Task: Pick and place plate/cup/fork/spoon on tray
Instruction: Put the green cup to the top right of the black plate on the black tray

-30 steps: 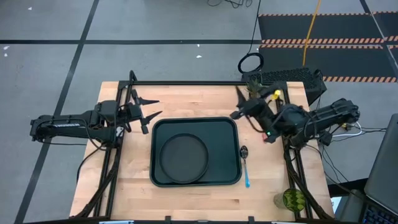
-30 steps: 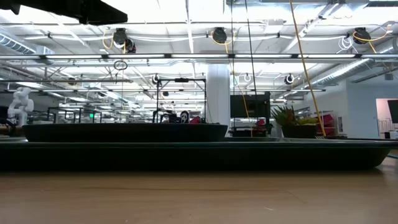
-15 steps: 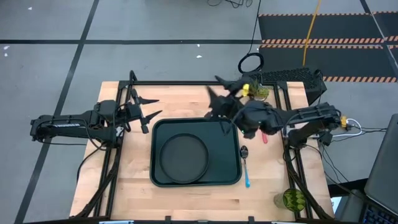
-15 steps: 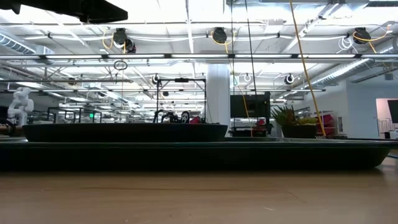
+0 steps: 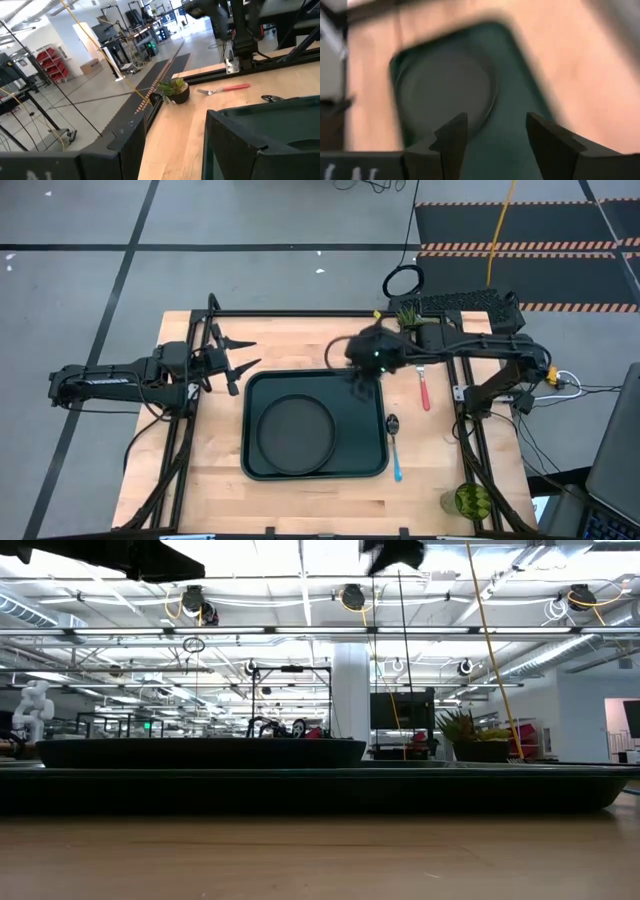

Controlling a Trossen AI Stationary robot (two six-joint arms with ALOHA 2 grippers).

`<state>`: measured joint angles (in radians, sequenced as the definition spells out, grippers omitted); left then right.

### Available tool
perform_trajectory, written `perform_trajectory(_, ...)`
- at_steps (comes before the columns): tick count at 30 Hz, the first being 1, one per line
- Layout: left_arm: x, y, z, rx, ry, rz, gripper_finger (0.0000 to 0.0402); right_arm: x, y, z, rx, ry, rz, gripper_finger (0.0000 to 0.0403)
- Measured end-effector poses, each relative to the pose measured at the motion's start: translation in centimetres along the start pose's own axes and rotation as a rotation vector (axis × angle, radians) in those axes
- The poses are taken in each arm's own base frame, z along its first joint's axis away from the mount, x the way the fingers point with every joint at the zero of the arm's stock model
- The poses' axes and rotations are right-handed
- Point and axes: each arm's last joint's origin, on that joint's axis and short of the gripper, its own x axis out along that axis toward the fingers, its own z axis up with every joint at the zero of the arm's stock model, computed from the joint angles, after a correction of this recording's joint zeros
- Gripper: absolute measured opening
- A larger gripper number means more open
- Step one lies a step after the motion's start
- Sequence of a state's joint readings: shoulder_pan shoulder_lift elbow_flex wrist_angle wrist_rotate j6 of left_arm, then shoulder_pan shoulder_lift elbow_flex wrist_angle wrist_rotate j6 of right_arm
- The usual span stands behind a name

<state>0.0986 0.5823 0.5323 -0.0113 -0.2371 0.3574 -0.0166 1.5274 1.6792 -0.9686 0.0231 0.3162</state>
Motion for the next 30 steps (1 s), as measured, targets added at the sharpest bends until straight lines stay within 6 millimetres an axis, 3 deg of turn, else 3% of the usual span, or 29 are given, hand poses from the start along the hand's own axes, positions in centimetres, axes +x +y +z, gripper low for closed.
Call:
perform_trajectory(5,0.0,0.0,0.1,-0.001,-0.006,0.002,0.0209,0.0,0.3,-3.2,0.258,0.385,0.043,0.0196)
perform_trajectory(10,0.0,0.0,0.1,0.004,-0.011,0.005,0.0209,-1.0,2.5,-5.7,0.442,0.65,0.064,0.0196)
perform_trajectory(15,0.0,0.0,0.1,0.018,-0.013,0.005,0.0209,-1.9,5.9,-7.8,0.554,0.81,0.076,0.0196)
perform_trajectory(19,0.0,0.1,0.2,0.028,-0.022,0.009,0.0209,-3.3,8.4,-10.4,0.603,0.958,-0.023,0.0196)
perform_trajectory(24,0.0,0.2,0.6,0.014,-0.062,0.024,0.0209,-4.9,11.6,-13.4,0.614,1.021,-0.106,0.0196)
perform_trajectory(30,0.0,0.3,0.9,-0.016,-0.096,0.025,0.0209,-6.8,14.0,-16.6,0.704,1.047,-0.251,0.0196)
